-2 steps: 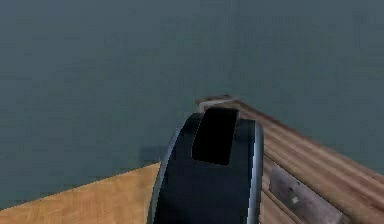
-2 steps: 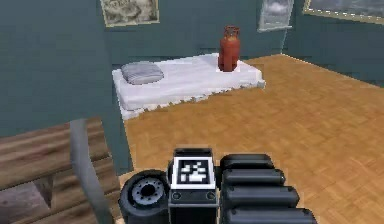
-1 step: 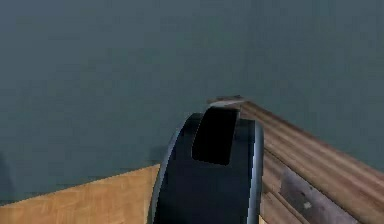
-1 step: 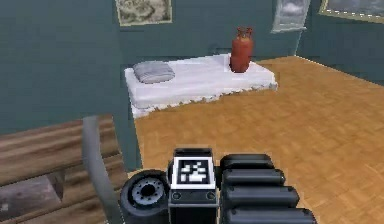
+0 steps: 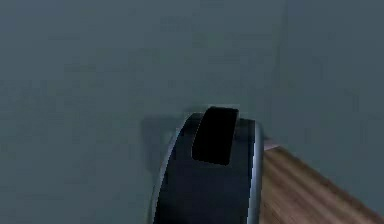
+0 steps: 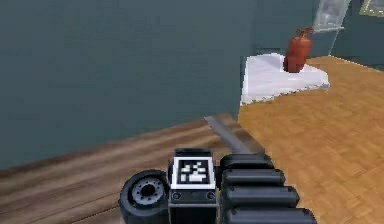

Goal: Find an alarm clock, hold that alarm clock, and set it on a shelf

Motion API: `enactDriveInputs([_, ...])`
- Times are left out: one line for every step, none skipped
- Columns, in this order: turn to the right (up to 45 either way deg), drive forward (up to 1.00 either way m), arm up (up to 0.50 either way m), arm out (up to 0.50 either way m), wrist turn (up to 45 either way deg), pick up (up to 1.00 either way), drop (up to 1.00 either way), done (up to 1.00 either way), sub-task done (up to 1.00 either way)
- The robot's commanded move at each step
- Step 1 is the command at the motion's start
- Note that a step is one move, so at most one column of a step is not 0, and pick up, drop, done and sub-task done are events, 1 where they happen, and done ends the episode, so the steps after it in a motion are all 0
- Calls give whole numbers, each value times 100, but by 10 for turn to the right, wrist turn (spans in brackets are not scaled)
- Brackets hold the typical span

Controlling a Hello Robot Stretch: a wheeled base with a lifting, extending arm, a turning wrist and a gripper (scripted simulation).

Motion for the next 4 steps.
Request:
enactDriveInputs([-450,0,0,0,0,0,0,0,0])
enactDriveInputs([-60,0,0,0,0,0,0,0,0])
enactDriveInputs([0,0,0,48,0,0,0,0,0])
enactDriveInputs([0,0,0,0,450,0,0,0,0])
